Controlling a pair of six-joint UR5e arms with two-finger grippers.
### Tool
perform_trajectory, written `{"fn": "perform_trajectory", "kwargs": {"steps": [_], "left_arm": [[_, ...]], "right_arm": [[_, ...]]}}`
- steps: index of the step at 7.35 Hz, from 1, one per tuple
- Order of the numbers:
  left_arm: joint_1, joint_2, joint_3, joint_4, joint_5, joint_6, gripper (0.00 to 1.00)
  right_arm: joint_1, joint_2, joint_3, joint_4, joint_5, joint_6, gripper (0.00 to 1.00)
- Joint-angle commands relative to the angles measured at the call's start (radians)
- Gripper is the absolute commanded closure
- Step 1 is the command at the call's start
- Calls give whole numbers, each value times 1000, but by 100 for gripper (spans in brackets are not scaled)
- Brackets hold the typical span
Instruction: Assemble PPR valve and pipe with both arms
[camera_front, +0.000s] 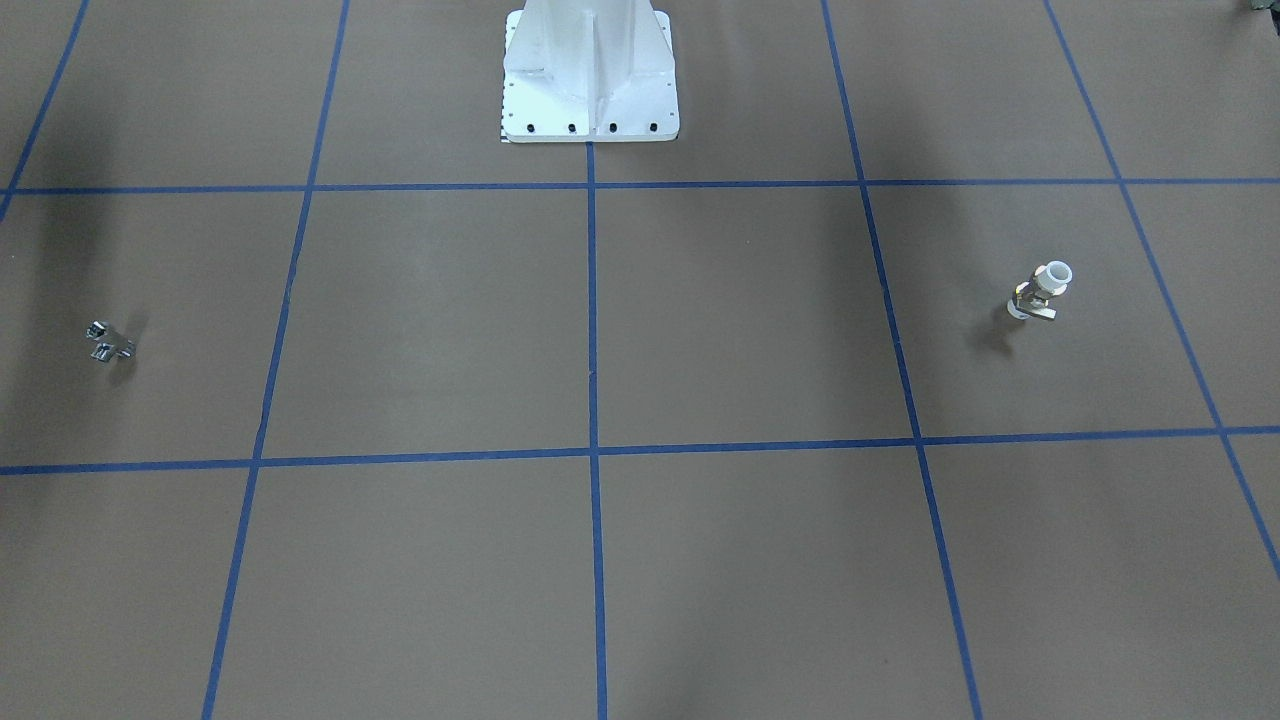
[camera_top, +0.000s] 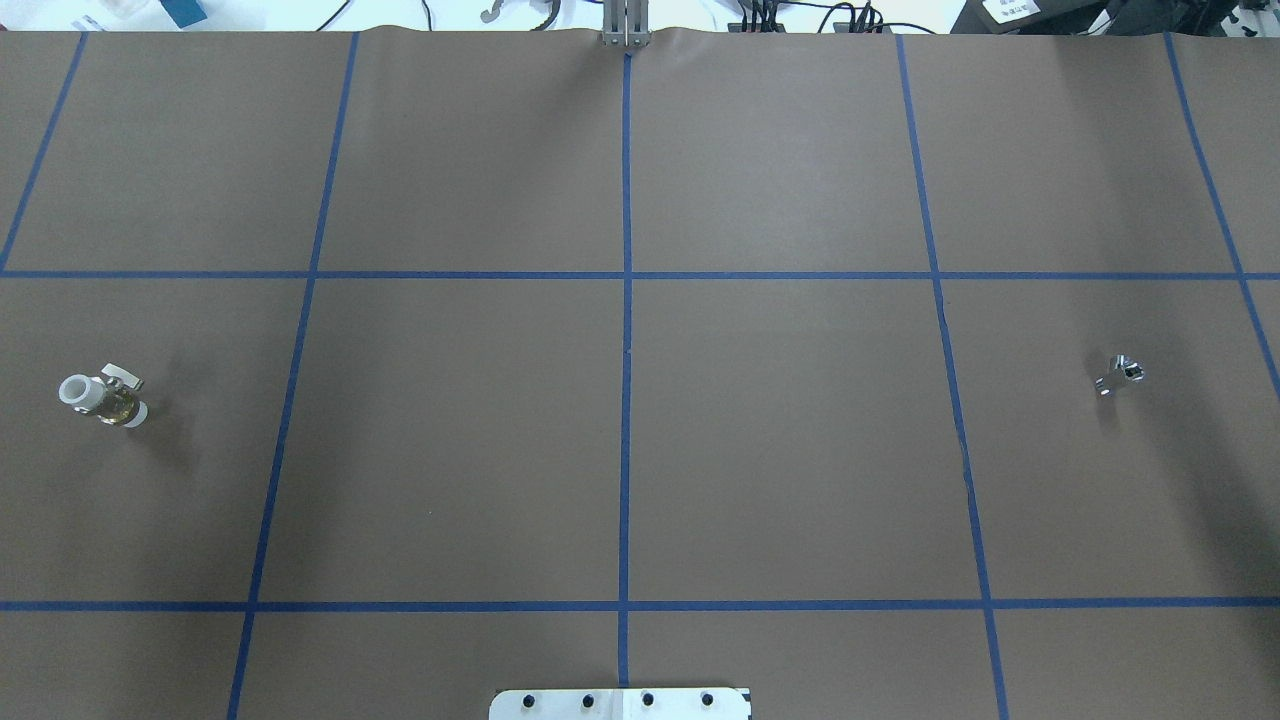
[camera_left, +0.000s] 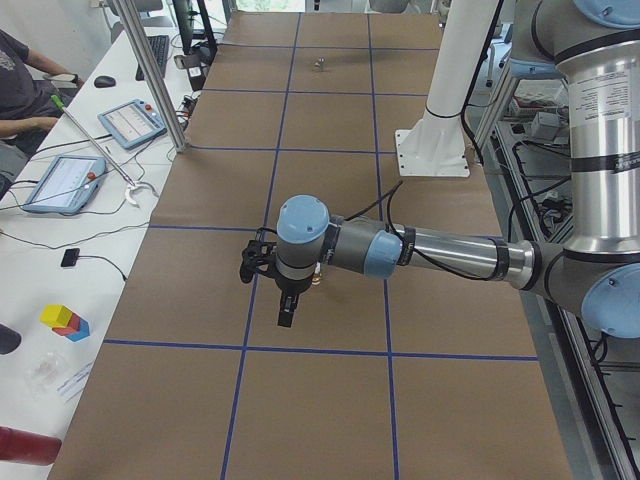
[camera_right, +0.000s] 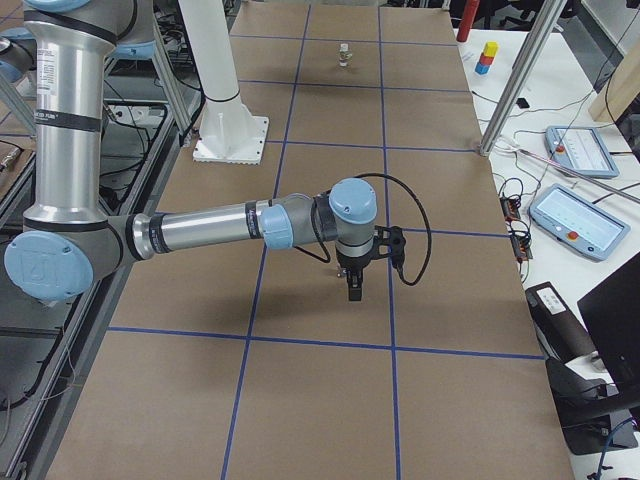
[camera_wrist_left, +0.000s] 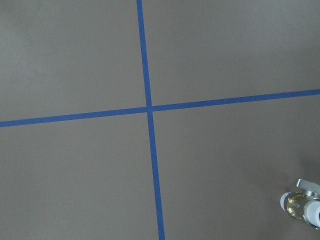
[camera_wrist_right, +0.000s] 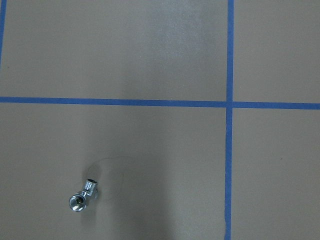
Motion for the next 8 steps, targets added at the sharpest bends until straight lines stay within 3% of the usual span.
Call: {"fn": "perform_trajectory", "kwargs": {"steps": [1,8], "left_arm": [[1,-1,17,7,0,-5,0],[2,-1,32,-71,-107,-14,0]], "right_arm": [[0,13,-49,0,-1,-2,1],[-3,13,-40,3,6,-7,0]]}}
